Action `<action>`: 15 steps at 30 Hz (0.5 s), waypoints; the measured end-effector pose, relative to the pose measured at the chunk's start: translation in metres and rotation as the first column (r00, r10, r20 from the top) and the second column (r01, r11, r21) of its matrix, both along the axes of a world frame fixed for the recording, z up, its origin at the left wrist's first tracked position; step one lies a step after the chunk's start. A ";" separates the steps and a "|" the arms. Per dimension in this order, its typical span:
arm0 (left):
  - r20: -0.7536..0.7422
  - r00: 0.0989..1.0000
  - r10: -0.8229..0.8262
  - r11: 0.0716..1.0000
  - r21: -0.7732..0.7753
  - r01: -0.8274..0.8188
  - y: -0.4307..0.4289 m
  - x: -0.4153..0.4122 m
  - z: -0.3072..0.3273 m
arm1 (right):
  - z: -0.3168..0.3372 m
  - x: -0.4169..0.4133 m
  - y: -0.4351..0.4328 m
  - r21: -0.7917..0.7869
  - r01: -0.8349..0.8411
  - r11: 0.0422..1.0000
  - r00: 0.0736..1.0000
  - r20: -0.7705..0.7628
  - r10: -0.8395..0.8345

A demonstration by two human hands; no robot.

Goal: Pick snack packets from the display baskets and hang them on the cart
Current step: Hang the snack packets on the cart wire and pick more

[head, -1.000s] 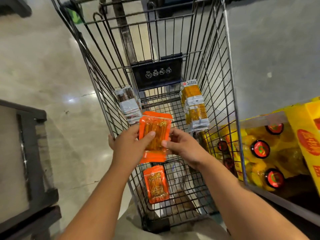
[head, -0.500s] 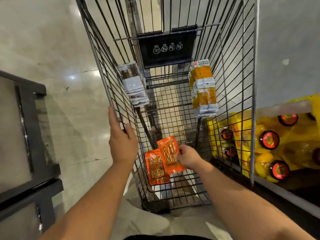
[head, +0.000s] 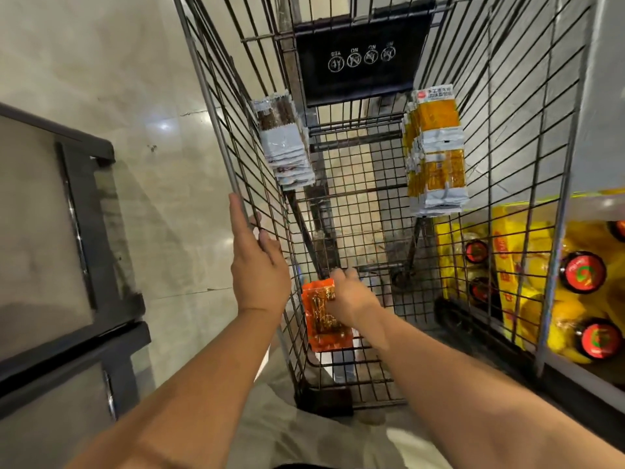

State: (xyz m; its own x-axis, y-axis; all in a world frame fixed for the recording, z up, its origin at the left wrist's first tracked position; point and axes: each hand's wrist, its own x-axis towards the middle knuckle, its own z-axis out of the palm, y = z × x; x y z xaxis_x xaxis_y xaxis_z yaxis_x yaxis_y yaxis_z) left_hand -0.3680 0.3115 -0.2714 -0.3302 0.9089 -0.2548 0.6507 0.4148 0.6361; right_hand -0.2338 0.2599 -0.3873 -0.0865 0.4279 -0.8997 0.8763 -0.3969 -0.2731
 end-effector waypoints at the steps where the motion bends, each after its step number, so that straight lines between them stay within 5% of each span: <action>1: 0.004 1.000 0.000 1.000 -0.002 0.000 0.000 0.000 0.000 | -0.001 0.000 0.001 0.021 -0.004 1.000 1.000 -0.004 0.004; 10: 0.017 1.000 0.006 0.999 0.031 -0.007 0.000 -0.004 -0.004 | -0.005 0.010 -0.019 0.087 -0.275 0.958 0.950 -0.128 0.284; 15: 0.050 0.995 0.092 0.996 0.013 -0.093 -0.003 0.000 -0.006 | -0.002 0.024 -0.022 0.140 -0.184 0.973 0.958 -0.194 0.210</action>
